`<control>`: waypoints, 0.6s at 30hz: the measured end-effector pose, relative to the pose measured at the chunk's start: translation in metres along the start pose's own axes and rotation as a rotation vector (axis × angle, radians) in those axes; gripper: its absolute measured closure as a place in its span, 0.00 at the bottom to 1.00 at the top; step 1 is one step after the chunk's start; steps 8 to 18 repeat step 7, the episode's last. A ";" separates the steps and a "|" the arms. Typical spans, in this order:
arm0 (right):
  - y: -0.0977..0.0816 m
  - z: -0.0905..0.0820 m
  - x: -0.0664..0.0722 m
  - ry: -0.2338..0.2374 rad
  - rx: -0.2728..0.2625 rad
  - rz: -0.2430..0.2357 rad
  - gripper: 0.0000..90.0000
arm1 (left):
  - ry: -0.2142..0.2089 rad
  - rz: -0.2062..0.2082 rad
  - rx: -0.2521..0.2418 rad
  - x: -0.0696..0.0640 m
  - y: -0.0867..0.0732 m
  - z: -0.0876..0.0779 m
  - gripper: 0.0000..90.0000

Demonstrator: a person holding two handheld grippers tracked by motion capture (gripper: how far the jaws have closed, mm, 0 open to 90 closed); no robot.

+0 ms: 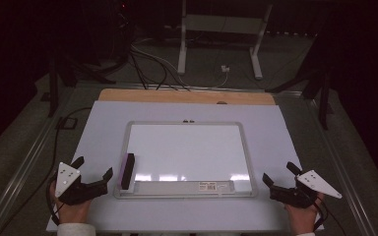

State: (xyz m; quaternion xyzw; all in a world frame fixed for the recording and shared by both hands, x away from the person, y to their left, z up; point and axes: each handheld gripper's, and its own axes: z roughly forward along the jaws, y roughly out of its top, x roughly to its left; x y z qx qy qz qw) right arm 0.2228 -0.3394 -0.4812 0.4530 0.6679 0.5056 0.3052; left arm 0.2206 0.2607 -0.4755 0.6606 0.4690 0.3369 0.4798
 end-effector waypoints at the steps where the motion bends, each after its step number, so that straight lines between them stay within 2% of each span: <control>1: 0.000 0.000 0.000 0.000 0.001 0.000 0.01 | 0.001 0.005 0.002 0.000 0.000 0.000 0.01; 18: 0.000 0.001 0.001 -0.002 0.005 -0.007 0.01 | 0.009 0.009 0.004 -0.001 -0.001 0.001 0.01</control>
